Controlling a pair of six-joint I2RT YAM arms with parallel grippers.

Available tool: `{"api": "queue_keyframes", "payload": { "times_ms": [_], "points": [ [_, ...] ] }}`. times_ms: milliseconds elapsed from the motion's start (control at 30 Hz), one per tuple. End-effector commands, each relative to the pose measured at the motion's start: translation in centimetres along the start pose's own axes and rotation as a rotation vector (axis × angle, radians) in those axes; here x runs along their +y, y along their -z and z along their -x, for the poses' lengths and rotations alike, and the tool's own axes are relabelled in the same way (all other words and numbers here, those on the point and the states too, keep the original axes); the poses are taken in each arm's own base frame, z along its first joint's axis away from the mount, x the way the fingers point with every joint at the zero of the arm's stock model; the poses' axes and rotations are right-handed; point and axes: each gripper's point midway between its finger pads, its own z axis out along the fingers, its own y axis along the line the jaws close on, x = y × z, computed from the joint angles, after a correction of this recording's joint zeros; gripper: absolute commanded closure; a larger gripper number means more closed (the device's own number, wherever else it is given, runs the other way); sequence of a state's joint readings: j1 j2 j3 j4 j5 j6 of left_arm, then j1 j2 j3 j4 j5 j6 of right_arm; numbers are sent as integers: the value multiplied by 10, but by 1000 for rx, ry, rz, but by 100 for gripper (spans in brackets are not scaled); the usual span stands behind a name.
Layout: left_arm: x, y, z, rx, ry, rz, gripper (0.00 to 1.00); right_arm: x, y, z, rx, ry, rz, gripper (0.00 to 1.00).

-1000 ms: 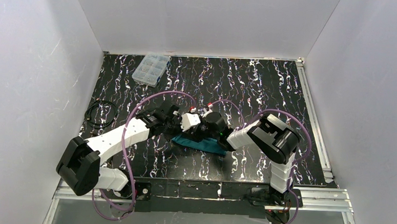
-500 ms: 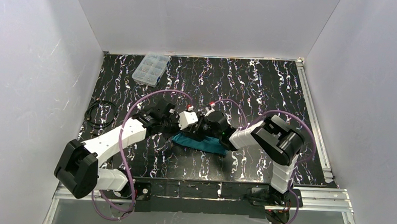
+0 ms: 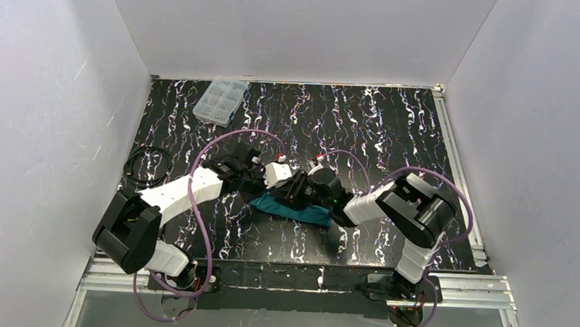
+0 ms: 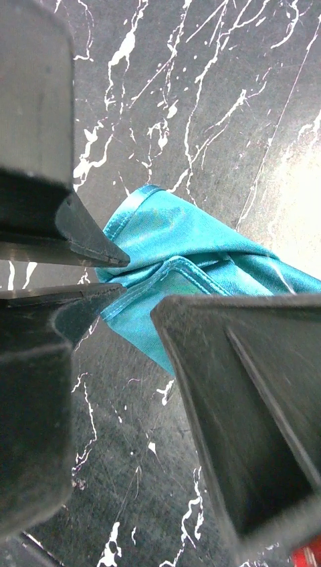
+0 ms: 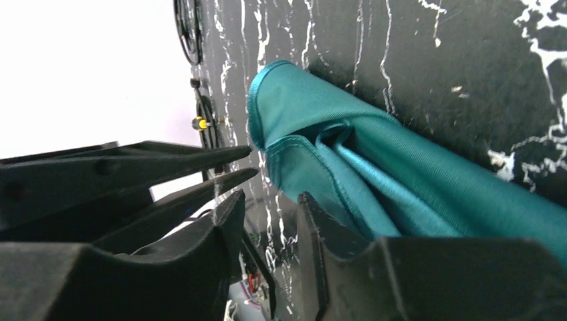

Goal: Fold the napkin into a case and place the utensils inside
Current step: Stuff the top corner of the smaller-rectangle-folded napkin into the folded napkin.

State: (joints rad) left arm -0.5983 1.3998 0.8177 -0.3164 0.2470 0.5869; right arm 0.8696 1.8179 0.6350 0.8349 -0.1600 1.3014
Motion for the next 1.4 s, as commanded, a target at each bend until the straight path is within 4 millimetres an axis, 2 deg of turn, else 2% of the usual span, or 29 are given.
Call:
{"api": "queue_keyframes", "payload": {
  "times_ms": [0,167,400,633,800,967,1133,1367],
  "points": [
    [6,-6,4,-11,-35,5,87,22,16,12,-64,47,61,60],
    [9,-15,0,0,-41,18,87,14,13,10,-56,38,41,61],
    [11,-19,2,1,-47,14,88,19,-6,5,-19,36,65,62],
    [-3,-23,-4,17,-65,-28,88,12,-13,2,-4,10,60,67],
    [-3,-25,-2,19,-76,-23,84,10,-18,-1,10,7,50,72],
    [3,-30,-7,49,-87,3,99,10,-24,-4,28,3,46,75],
    [6,-29,-9,60,-76,18,100,-1,-21,-6,30,-7,12,80],
    [4,-13,14,15,-7,-1,100,-10,-30,-11,52,-2,-21,80]
  ]
}}
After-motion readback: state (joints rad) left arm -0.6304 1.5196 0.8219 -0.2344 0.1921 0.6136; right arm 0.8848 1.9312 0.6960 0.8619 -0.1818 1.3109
